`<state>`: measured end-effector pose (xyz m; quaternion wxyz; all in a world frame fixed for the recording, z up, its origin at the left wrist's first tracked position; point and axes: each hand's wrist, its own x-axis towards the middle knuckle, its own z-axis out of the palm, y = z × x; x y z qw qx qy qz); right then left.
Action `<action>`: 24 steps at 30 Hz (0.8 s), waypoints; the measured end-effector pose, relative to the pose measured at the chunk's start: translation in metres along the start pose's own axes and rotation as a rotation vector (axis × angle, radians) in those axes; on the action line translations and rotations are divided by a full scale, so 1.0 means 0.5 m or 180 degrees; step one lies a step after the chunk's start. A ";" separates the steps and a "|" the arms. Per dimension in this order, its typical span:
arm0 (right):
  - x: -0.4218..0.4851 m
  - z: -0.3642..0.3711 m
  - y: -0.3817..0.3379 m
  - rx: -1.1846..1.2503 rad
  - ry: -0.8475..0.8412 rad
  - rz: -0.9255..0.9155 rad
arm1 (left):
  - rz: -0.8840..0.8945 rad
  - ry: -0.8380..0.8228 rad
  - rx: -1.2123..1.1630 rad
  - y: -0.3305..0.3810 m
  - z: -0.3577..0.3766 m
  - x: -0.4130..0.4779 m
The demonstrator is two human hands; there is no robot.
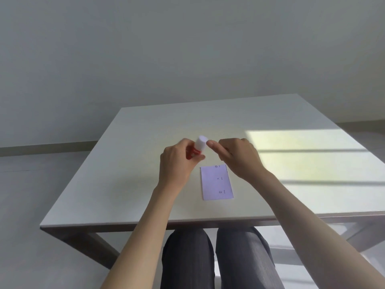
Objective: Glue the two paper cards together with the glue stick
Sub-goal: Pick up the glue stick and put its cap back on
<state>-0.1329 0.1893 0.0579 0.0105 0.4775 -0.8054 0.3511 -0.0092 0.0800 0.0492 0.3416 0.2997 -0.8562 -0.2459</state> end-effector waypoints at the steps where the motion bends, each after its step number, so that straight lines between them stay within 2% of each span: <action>1: -0.001 -0.001 0.003 0.0055 0.0026 0.0081 | -0.0205 0.0074 -0.0135 -0.011 0.001 0.016; 4: -0.013 -0.003 0.021 0.0072 0.0088 0.0292 | -0.0619 0.0281 -0.0312 -0.050 0.010 0.068; 7: -0.026 -0.005 0.041 0.0043 0.0072 0.0449 | -0.0835 0.0270 -0.0431 -0.085 0.030 0.098; 24: -0.027 -0.008 0.063 -0.0045 0.0046 0.0770 | -0.0875 0.0399 -0.0382 -0.149 0.102 0.069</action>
